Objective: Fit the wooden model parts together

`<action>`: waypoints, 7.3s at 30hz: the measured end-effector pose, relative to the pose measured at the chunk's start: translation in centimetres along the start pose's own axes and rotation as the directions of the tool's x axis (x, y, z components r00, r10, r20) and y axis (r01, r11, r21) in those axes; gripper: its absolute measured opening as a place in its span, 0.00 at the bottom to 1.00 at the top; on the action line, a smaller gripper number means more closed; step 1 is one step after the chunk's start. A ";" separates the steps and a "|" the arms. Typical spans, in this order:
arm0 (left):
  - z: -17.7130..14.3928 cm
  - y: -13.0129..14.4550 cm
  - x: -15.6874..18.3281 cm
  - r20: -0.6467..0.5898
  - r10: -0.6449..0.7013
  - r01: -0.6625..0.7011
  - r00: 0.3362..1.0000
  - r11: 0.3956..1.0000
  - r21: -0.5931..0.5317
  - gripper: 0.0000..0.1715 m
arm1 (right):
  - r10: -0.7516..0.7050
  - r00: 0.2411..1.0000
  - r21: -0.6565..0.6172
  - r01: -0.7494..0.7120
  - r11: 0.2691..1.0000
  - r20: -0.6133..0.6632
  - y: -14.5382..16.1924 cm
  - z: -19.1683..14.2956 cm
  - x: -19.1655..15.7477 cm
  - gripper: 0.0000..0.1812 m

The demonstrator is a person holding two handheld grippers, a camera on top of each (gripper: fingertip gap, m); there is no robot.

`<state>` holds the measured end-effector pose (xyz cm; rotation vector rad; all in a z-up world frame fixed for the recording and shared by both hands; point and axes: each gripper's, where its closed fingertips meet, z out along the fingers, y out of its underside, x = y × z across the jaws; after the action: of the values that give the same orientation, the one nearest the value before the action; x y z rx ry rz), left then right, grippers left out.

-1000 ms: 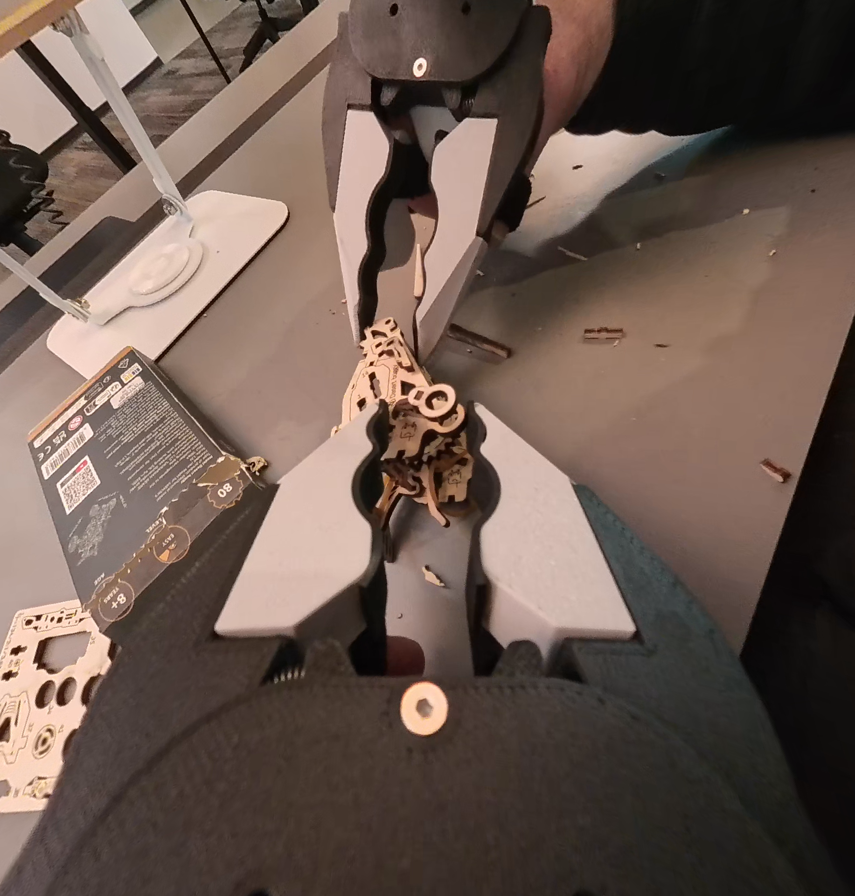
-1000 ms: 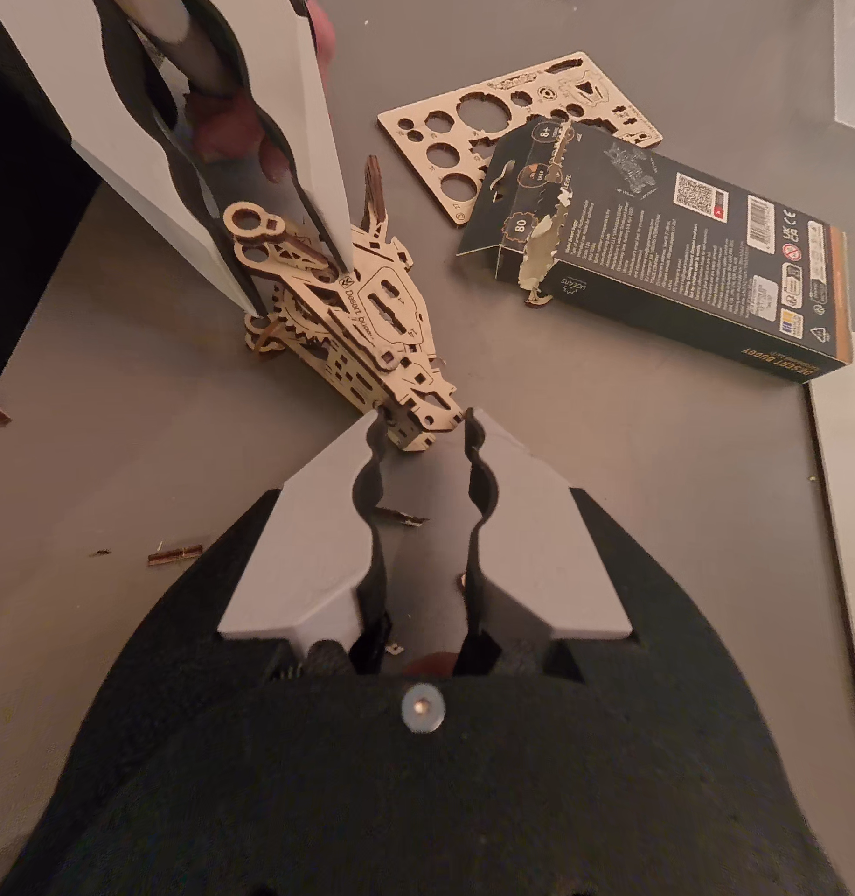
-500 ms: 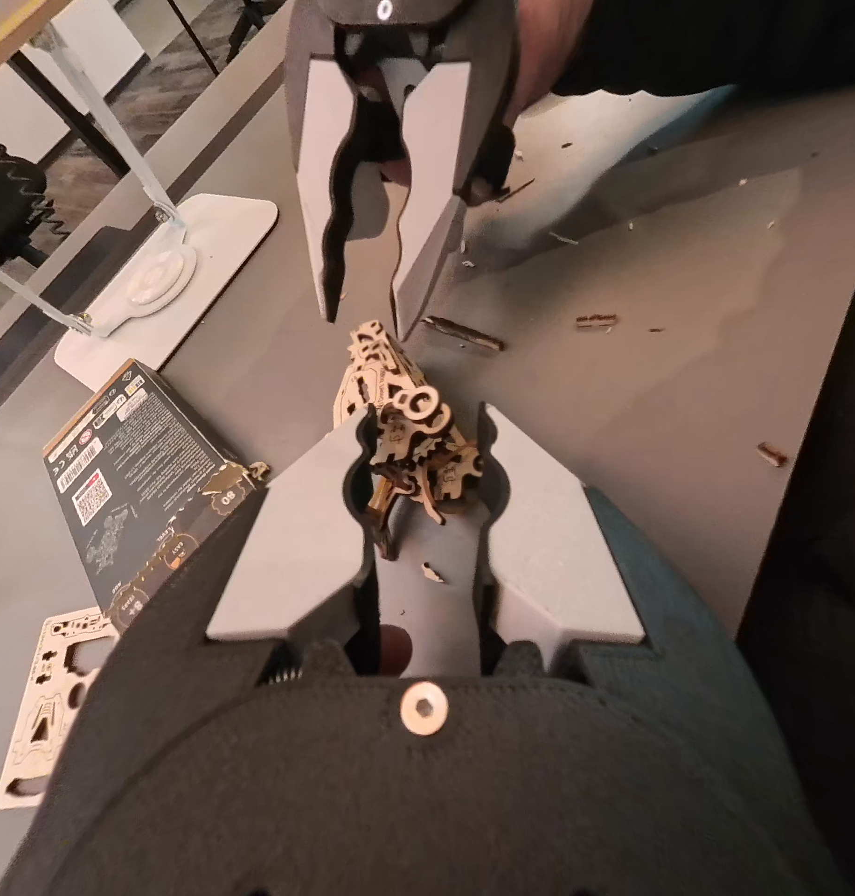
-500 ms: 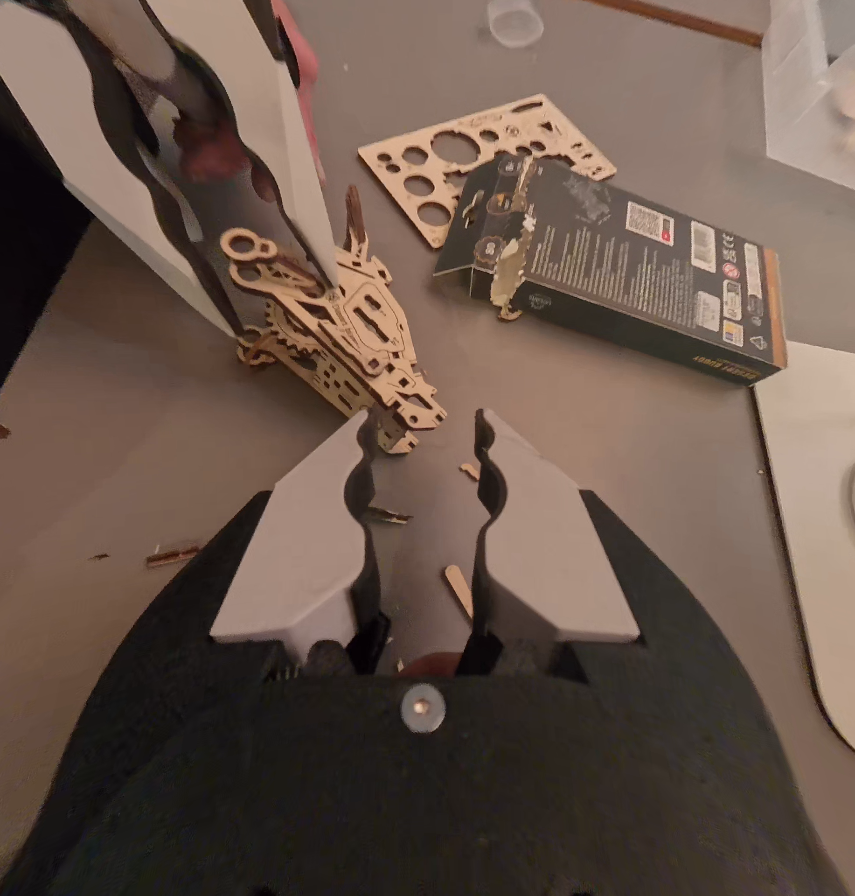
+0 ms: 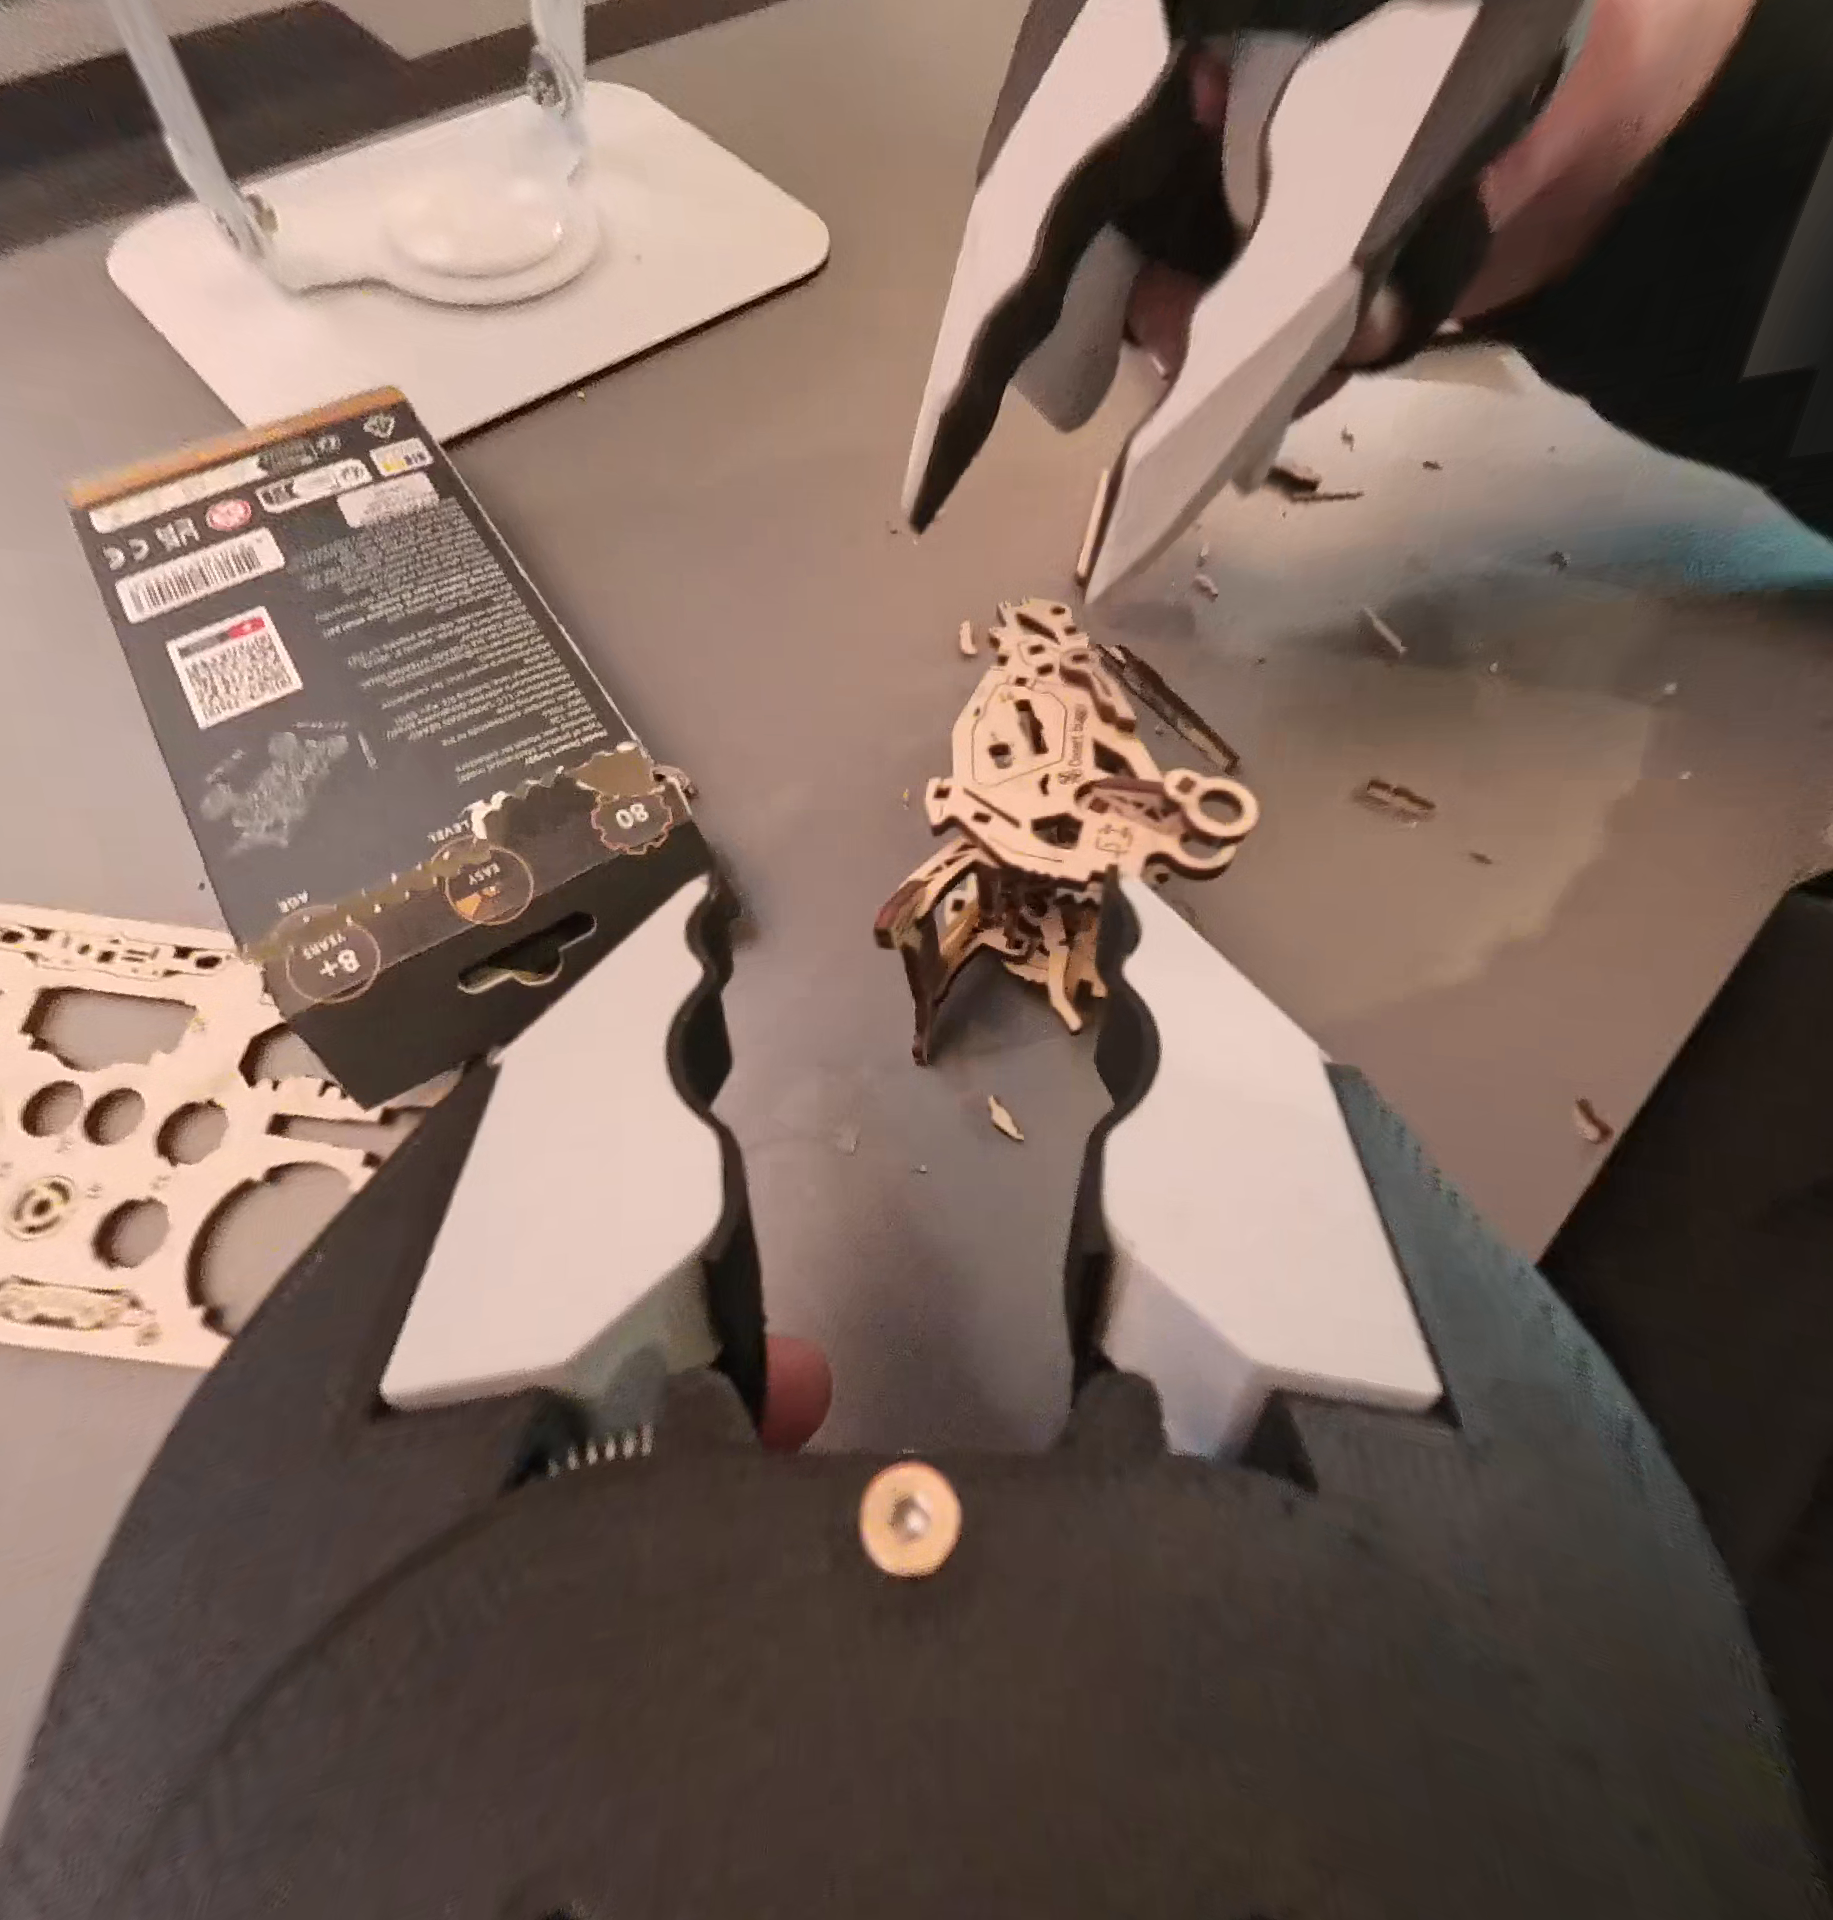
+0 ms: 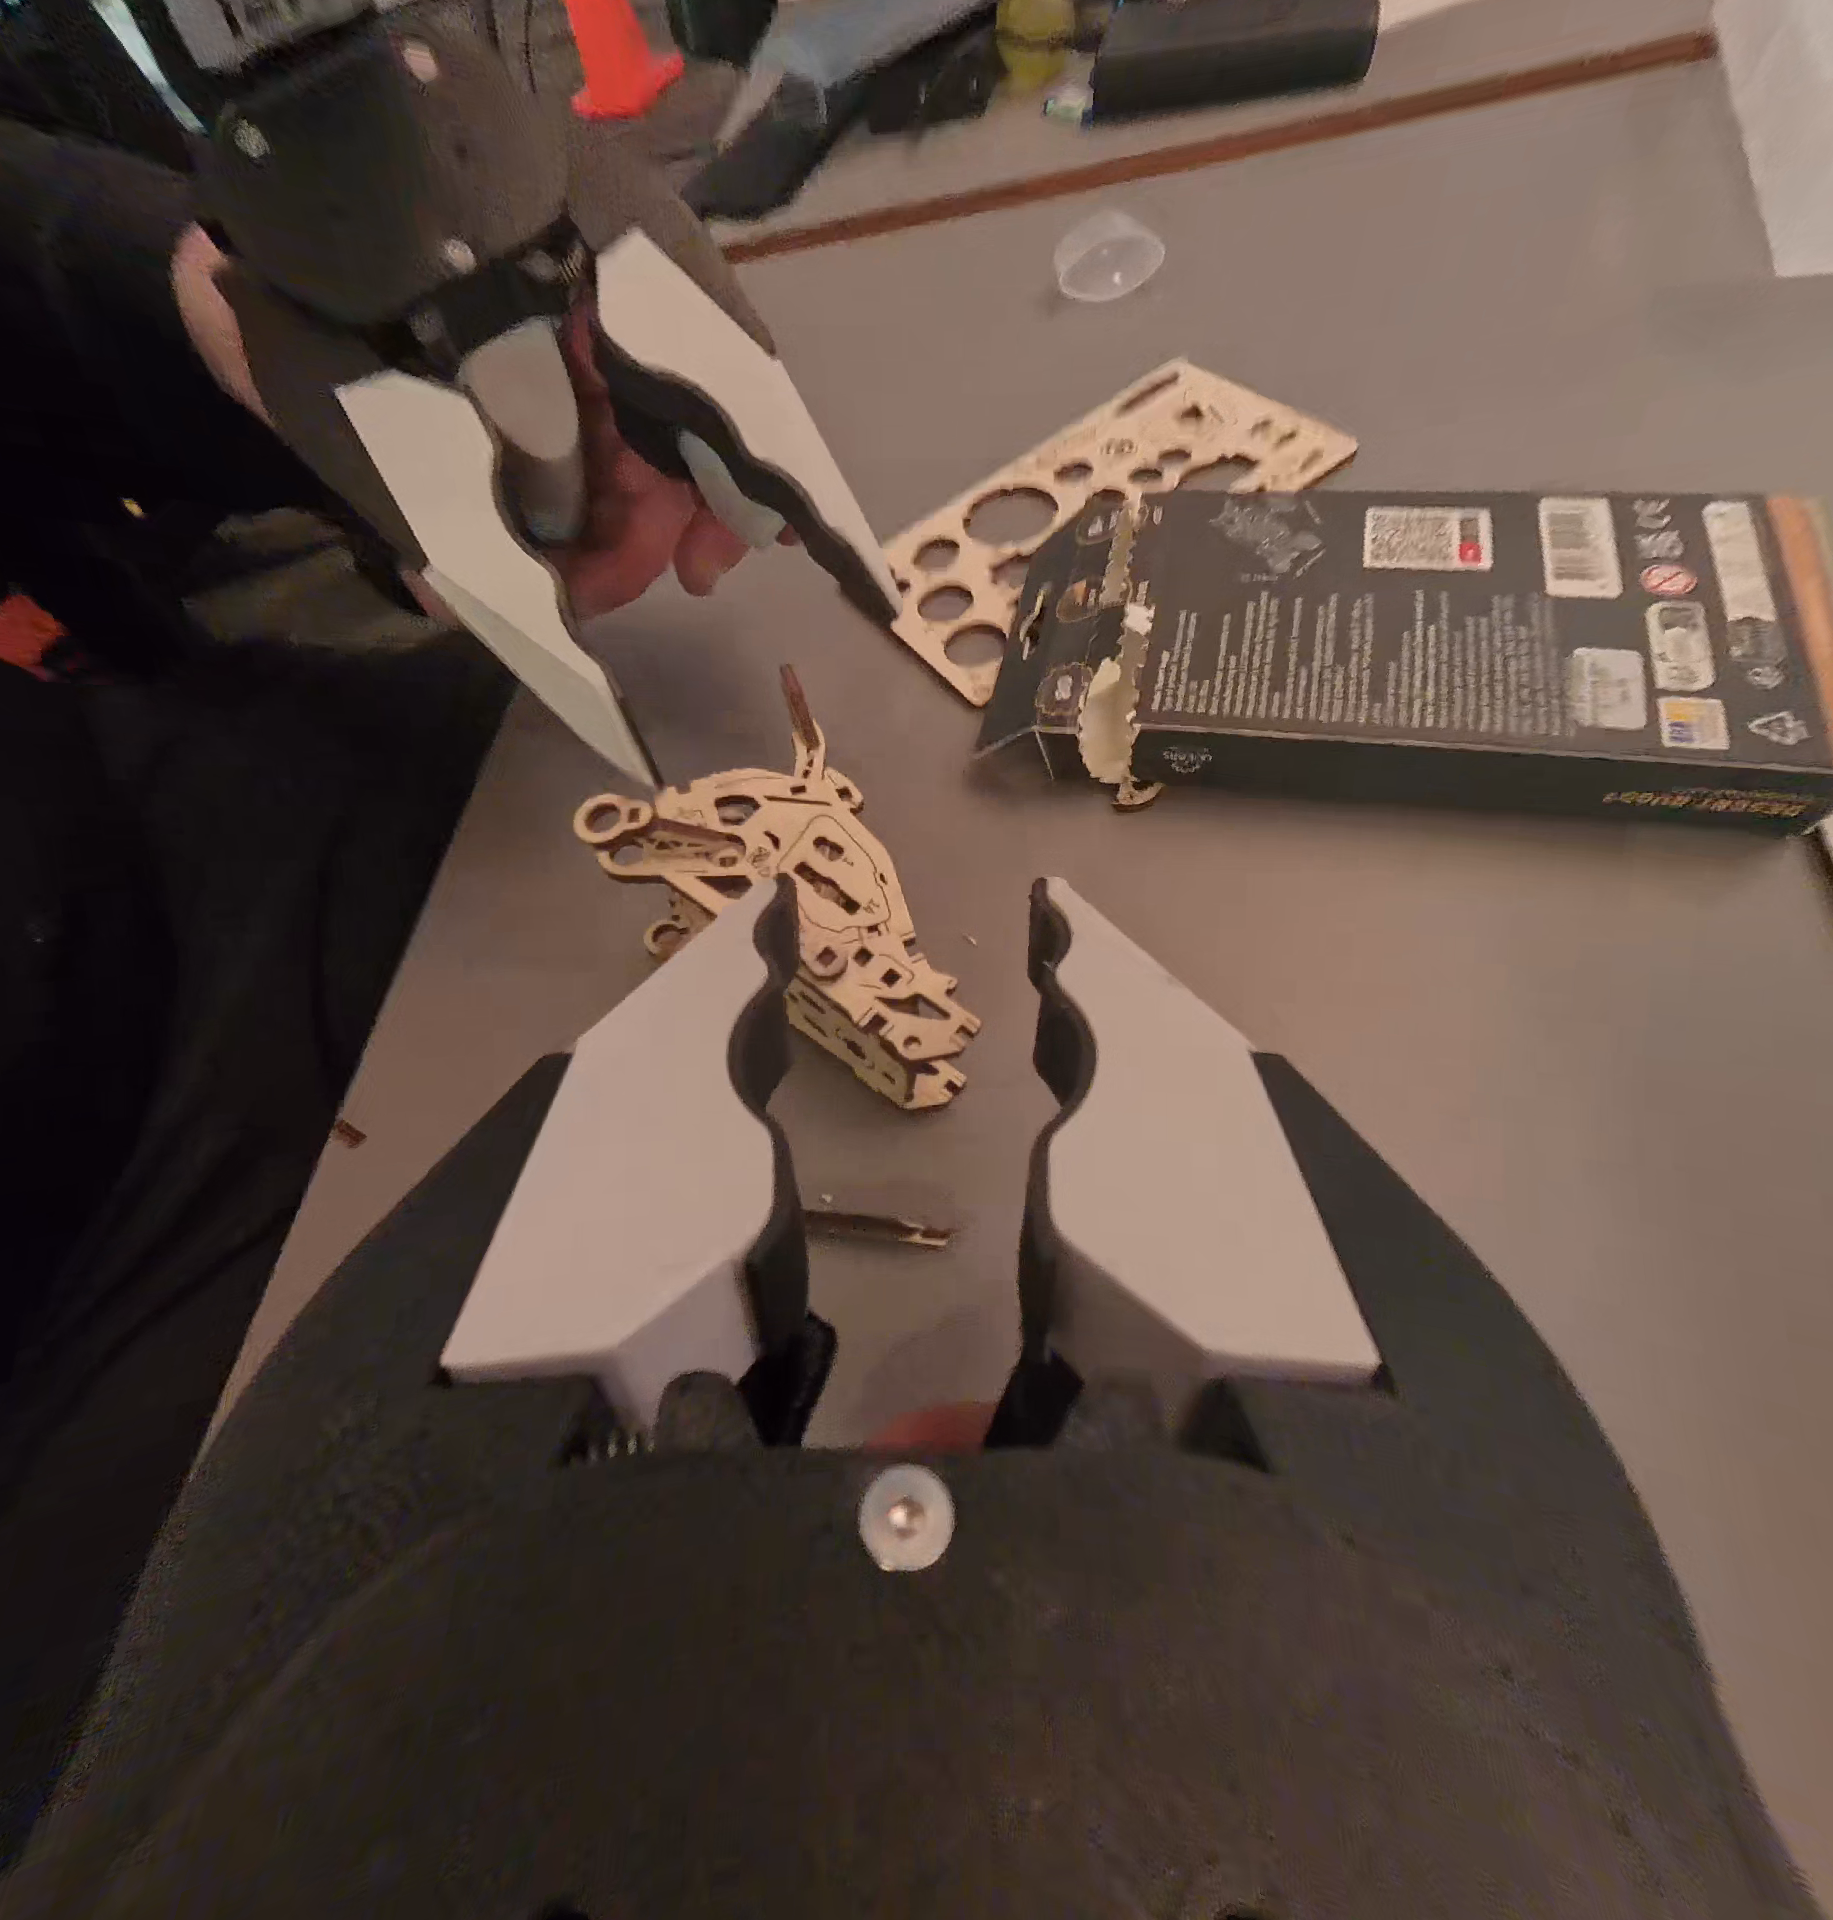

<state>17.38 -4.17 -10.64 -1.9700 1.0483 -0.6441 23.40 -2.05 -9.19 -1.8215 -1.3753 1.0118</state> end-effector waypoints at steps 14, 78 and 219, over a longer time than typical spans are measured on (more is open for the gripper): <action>0.7 0.2 1.2 -0.091 -0.213 0.217 0.973 0.975 0.035 0.39 | 0.007 0.999 -0.097 -0.002 0.995 0.047 1.9 1.9 -1.1 0.13; -1.0 2.0 8.1 0.196 0.573 -0.586 0.796 0.810 0.009 0.49 | -0.556 0.817 -0.200 0.577 0.792 0.154 5.7 3.0 -6.4 0.45; -2.2 2.3 1.8 -0.030 0.459 -0.458 0.888 0.879 -0.130 0.22 | -0.520 0.853 -0.148 0.520 0.841 0.042 2.2 1.4 -5.5 0.22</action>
<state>15.73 -7.36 -11.17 -1.7329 1.5270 -0.3141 22.40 -7.86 -10.68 -1.4129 -1.8568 0.6265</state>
